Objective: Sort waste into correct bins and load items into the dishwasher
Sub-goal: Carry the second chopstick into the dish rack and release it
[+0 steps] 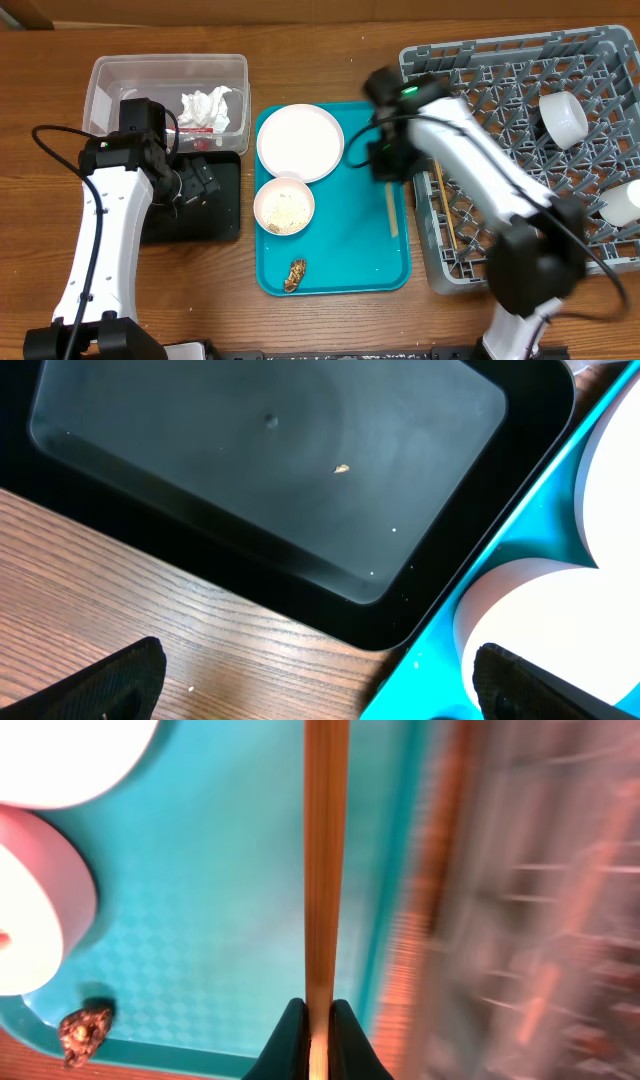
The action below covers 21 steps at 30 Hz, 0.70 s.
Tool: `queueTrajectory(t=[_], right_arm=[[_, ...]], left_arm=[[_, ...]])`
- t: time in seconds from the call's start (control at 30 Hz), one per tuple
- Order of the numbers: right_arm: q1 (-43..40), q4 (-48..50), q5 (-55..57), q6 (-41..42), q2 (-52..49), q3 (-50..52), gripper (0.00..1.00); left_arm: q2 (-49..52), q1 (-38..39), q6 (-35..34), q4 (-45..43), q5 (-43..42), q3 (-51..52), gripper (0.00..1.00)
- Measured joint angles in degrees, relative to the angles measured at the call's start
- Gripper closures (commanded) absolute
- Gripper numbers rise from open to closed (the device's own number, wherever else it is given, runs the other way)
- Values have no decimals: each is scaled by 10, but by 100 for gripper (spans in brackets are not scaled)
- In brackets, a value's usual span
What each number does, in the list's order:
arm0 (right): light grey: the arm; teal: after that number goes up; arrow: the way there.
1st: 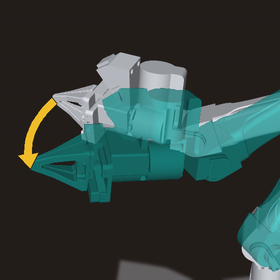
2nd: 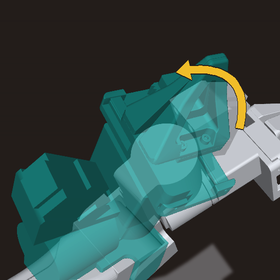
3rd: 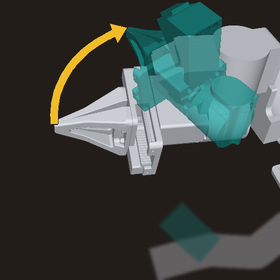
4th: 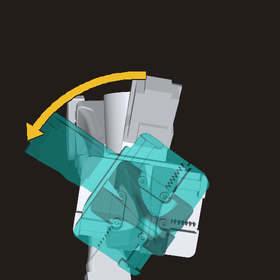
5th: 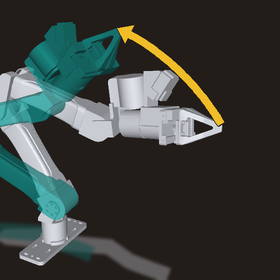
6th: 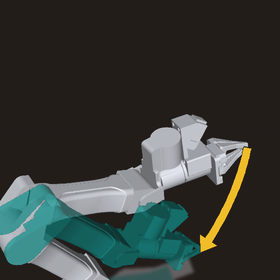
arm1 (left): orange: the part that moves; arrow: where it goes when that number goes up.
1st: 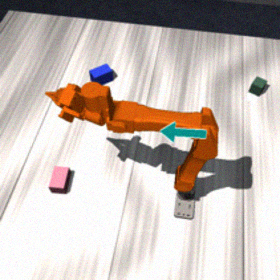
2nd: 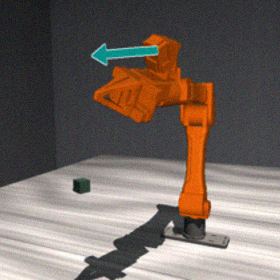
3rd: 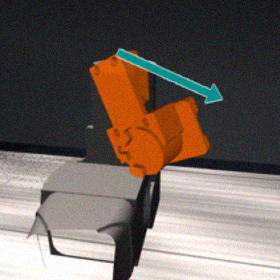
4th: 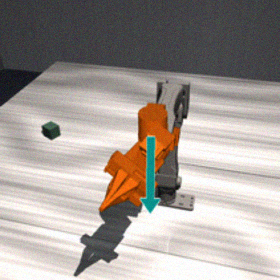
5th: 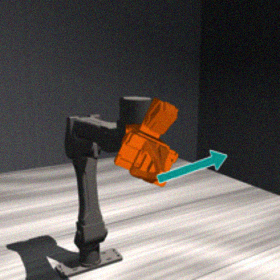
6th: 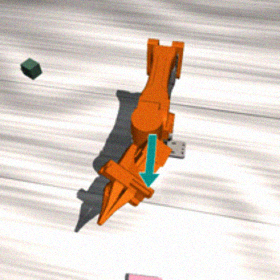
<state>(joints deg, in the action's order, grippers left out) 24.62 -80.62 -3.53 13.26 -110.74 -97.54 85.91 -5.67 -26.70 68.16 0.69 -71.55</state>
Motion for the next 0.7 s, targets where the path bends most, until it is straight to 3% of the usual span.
queueTrajectory(t=[0.1,0.3,0.63,0.7], right_arm=[[-52,-24,32,-26,57,-15,96],[-128,-39,61,-96,68,-3,96],[-135,36,47,-152,66,114,96],[-135,39,40,-154,64,128,90]], left_arm=[[0,0,0,0,0,0,0],[0,0,0,0,0,0,0],[0,0,0,0,0,0,0],[0,0,0,0,0,0,0]])
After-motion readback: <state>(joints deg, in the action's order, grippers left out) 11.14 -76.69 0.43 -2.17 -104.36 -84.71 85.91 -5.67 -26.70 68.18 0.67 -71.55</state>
